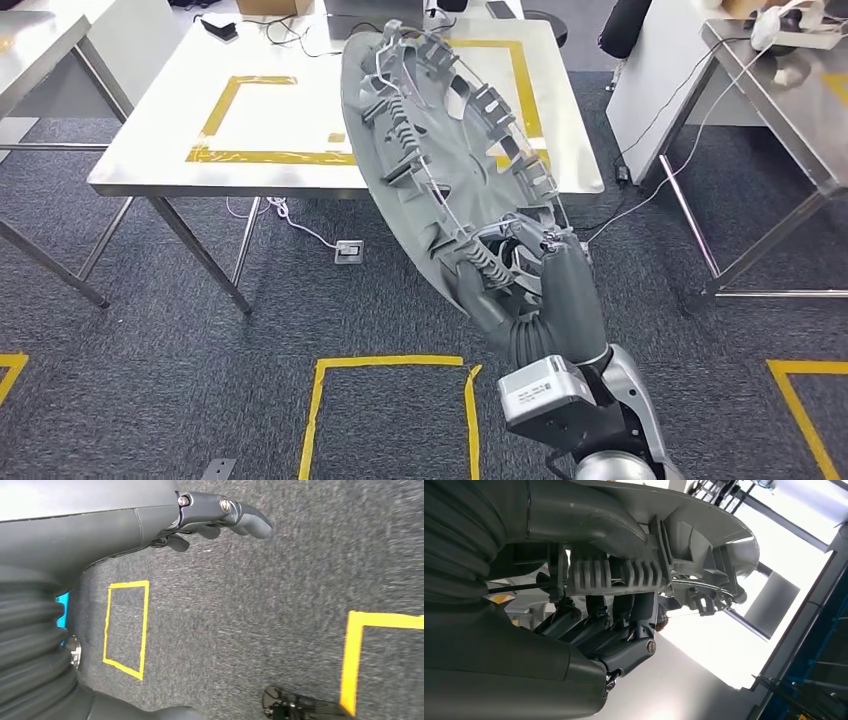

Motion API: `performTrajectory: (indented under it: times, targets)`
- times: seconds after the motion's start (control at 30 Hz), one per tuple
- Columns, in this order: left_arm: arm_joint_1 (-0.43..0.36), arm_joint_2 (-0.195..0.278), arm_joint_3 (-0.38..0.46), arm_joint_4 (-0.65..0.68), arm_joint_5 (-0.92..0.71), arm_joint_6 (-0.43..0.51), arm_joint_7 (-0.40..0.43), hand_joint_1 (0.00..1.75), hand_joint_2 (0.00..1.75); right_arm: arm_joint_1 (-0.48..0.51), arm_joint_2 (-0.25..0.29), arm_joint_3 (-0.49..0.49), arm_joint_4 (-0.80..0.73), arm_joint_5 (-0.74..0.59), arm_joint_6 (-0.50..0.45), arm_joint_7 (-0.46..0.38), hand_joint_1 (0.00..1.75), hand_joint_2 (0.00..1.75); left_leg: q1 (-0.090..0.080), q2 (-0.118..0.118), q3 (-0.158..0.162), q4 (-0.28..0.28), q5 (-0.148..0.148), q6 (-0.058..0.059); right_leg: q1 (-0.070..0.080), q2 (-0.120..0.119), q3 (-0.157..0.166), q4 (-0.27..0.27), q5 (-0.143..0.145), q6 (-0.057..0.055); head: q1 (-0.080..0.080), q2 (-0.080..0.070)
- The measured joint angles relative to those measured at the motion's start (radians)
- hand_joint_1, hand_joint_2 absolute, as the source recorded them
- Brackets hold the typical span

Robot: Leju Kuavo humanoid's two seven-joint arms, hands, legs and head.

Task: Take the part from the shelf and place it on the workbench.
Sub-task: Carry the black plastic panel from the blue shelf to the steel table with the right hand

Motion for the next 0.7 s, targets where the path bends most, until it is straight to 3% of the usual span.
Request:
performTrajectory:
  times: [0.07, 0.1, 0.13, 0.17, 0.23, 0.3, 0.43, 0.5, 0.6, 0.63, 0.67, 0.7]
  targets:
    - [-0.002, 0.000, 0.000, 0.000, -0.001, 0.000, 0.000, 0.00, 1.75, -0.001, -0.001, 0.000, 0.000, 0.000, 0.000, -0.001, 1.75, 1.75, 0.000, -0.002, 0.011, -0.001, -0.012, 0.004, 0.000, 0.000, -0.089, 0.117, -0.040, 0.006, 0.003, 0.000]
    - [-0.001, 0.000, 0.000, 0.000, -0.002, 0.000, 0.000, 0.00, 1.75, 0.000, -0.001, 0.000, 0.000, 0.000, 0.000, -0.001, 1.75, 1.75, 0.000, -0.003, 0.019, 0.000, -0.019, 0.004, 0.000, 0.000, -0.120, 0.146, -0.048, 0.008, 0.003, 0.000]
    - [0.000, 0.000, 0.000, 0.000, -0.002, 0.000, 0.000, 0.00, 1.75, 0.000, -0.002, 0.000, 0.000, 0.000, 0.000, -0.001, 1.75, 1.75, 0.000, -0.004, 0.029, 0.000, -0.027, 0.002, 0.000, 0.000, -0.136, 0.140, -0.035, 0.008, 0.003, 0.000]
    - [0.000, -0.001, 0.000, 0.000, -0.002, 0.000, 0.000, 0.00, 1.75, 0.000, -0.002, 0.000, 0.000, 0.000, 0.000, -0.001, 1.75, 1.75, 0.000, -0.005, 0.041, 0.000, -0.036, 0.000, 0.000, 0.000, -0.132, 0.099, 0.001, 0.007, 0.004, 0.000]
    - [-0.001, -0.002, 0.000, 0.000, -0.002, 0.000, 0.000, 0.00, 1.75, 0.000, -0.003, 0.000, 0.000, 0.000, 0.000, -0.001, 1.75, 1.75, -0.001, -0.007, 0.065, 0.003, -0.056, -0.005, 0.002, 0.000, -0.099, -0.031, 0.098, 0.001, 0.004, 0.000]
    - [-0.003, -0.004, 0.000, 0.000, -0.003, 0.000, 0.001, 0.00, 1.75, 0.001, -0.004, 0.000, 0.001, 0.000, 0.000, -0.001, 1.75, 1.75, -0.004, -0.010, 0.074, 0.005, -0.072, -0.016, 0.005, 0.000, -0.078, -0.109, 0.141, -0.011, 0.003, 0.000]
    - [-0.006, -0.003, 0.000, 0.000, -0.004, 0.000, 0.002, 0.00, 1.75, 0.001, -0.006, -0.002, 0.001, 0.000, -0.002, 0.000, 1.75, 1.75, -0.005, -0.008, 0.074, 0.038, -0.080, -0.037, 0.002, 0.001, -0.053, -0.123, 0.135, -0.037, 0.000, 0.000]
    - [-0.010, -0.004, 0.000, 0.000, -0.004, 0.000, 0.002, 0.00, 1.75, 0.001, -0.006, -0.002, 0.000, 0.000, -0.002, -0.001, 1.75, 1.75, -0.001, -0.003, 0.023, 0.127, -0.096, -0.046, 0.000, 0.001, -0.035, -0.127, 0.125, -0.047, -0.003, 0.000]
    - [-0.009, -0.004, 0.000, 0.000, -0.005, 0.000, 0.004, 0.00, 1.75, 0.001, -0.006, -0.001, 0.000, 0.000, -0.001, -0.001, 1.75, 1.75, 0.004, 0.000, -0.090, 0.278, -0.162, -0.060, 0.000, 0.001, -0.015, -0.127, 0.104, -0.049, -0.006, 0.000]
    - [-0.008, -0.004, 0.000, 0.000, -0.006, 0.000, 0.004, 0.00, 1.75, 0.001, -0.006, -0.001, 0.000, 0.000, -0.001, -0.001, 1.75, 1.75, 0.005, 0.001, -0.107, 0.283, -0.163, -0.061, -0.001, 0.002, -0.005, -0.127, 0.096, -0.048, -0.007, 0.000]
    - [-0.008, -0.004, 0.000, 0.000, -0.006, 0.000, 0.005, 0.00, 1.75, 0.002, -0.006, -0.001, 0.000, 0.000, -0.001, 0.000, 1.75, 1.75, 0.007, 0.002, -0.108, 0.254, -0.142, -0.061, -0.002, 0.003, 0.008, -0.127, 0.087, -0.045, -0.007, 0.000]
    - [-0.008, -0.004, 0.000, 0.000, -0.006, 0.000, 0.005, 0.00, 1.75, 0.002, -0.006, -0.001, 0.000, 0.000, -0.001, 0.000, 1.75, 1.75, 0.009, 0.003, -0.093, 0.195, -0.099, -0.061, -0.004, 0.003, 0.022, -0.127, 0.077, -0.042, -0.007, 0.000]
